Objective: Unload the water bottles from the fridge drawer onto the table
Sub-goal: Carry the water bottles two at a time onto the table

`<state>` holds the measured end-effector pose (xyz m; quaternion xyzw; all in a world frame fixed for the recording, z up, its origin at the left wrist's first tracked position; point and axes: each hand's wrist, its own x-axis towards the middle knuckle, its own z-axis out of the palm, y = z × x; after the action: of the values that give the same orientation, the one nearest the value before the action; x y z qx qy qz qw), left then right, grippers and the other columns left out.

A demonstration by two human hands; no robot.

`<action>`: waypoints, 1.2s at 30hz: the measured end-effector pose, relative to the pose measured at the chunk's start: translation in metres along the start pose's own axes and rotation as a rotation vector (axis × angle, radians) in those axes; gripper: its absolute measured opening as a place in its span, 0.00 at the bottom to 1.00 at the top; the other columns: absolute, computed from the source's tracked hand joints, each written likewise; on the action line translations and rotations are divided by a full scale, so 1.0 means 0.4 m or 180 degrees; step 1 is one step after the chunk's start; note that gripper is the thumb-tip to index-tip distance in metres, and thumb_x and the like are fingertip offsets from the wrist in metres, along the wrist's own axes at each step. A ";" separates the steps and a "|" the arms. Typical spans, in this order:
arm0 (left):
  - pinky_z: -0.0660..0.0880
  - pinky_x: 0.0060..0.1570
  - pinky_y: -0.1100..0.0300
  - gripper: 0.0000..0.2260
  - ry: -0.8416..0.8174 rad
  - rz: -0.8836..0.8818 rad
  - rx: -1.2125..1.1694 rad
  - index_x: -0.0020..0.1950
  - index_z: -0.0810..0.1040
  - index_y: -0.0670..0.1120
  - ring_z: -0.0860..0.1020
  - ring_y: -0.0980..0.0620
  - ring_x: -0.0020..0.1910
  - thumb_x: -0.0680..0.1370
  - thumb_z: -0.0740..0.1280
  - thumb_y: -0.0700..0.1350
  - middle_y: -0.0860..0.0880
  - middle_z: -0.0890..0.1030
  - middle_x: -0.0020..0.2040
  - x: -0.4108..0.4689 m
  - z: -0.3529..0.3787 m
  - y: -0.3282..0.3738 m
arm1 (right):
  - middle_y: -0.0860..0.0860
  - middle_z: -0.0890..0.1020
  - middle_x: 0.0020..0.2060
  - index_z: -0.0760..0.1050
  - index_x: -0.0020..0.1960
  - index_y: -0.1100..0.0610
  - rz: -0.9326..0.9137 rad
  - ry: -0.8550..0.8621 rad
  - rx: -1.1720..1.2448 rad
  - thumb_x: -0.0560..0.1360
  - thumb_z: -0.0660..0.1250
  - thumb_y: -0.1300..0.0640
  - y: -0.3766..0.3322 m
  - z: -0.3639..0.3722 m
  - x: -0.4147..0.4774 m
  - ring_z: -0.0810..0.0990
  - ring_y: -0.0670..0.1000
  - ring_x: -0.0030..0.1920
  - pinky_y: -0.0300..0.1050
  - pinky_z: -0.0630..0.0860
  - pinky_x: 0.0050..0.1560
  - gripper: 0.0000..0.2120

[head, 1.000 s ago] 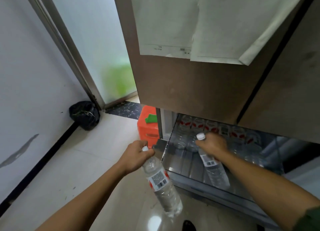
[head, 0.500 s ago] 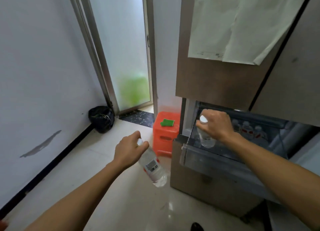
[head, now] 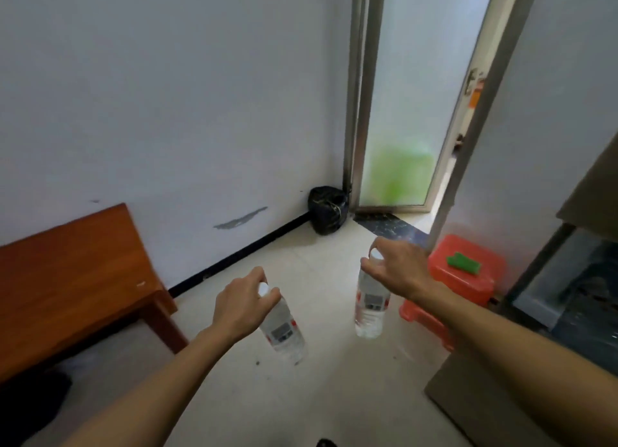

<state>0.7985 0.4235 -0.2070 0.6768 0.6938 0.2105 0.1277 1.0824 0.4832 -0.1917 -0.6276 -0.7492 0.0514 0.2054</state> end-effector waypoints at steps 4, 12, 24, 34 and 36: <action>0.77 0.36 0.56 0.11 -0.0047 -0.0651 0.0143 0.43 0.69 0.52 0.76 0.54 0.37 0.75 0.65 0.57 0.52 0.77 0.39 0.009 -0.077 -0.212 | 0.52 0.82 0.43 0.77 0.49 0.55 -0.0422 -0.0394 0.0314 0.74 0.67 0.44 -0.193 0.170 0.136 0.77 0.51 0.40 0.42 0.71 0.39 0.15; 0.68 0.33 0.59 0.11 0.0519 -0.1828 0.0325 0.41 0.68 0.53 0.74 0.56 0.35 0.76 0.66 0.56 0.53 0.76 0.37 -0.043 -0.260 -0.565 | 0.49 0.79 0.42 0.74 0.49 0.53 -0.1405 -0.0946 0.0668 0.74 0.66 0.43 -0.629 0.401 0.332 0.75 0.48 0.40 0.40 0.71 0.40 0.13; 0.78 0.40 0.53 0.09 0.0784 -0.2532 0.0239 0.42 0.70 0.53 0.77 0.55 0.36 0.75 0.66 0.56 0.54 0.77 0.37 -0.214 -0.513 -1.109 | 0.48 0.78 0.38 0.71 0.47 0.51 -0.2179 -0.1396 0.0764 0.75 0.65 0.42 -1.296 0.675 0.372 0.77 0.47 0.37 0.36 0.71 0.35 0.13; 0.72 0.33 0.66 0.08 0.0638 -0.2408 0.0554 0.47 0.69 0.53 0.76 0.57 0.37 0.77 0.64 0.56 0.54 0.77 0.40 -0.254 -0.812 -1.525 | 0.44 0.75 0.36 0.70 0.47 0.49 -0.2102 -0.1388 0.0822 0.75 0.67 0.43 -1.772 0.806 0.385 0.75 0.42 0.35 0.33 0.67 0.32 0.11; 0.73 0.33 0.65 0.08 0.0685 -0.2458 0.0497 0.47 0.70 0.53 0.77 0.57 0.37 0.77 0.64 0.56 0.55 0.77 0.40 -0.249 -0.853 -1.600 | 0.44 0.75 0.37 0.69 0.46 0.49 -0.2143 -0.1411 0.0791 0.75 0.67 0.43 -1.855 0.842 0.403 0.75 0.41 0.35 0.33 0.69 0.33 0.12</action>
<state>0.0793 0.2868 -0.2153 0.3483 0.9202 0.1634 0.0723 0.2543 0.5454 -0.2105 -0.2920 -0.9266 0.2051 0.1187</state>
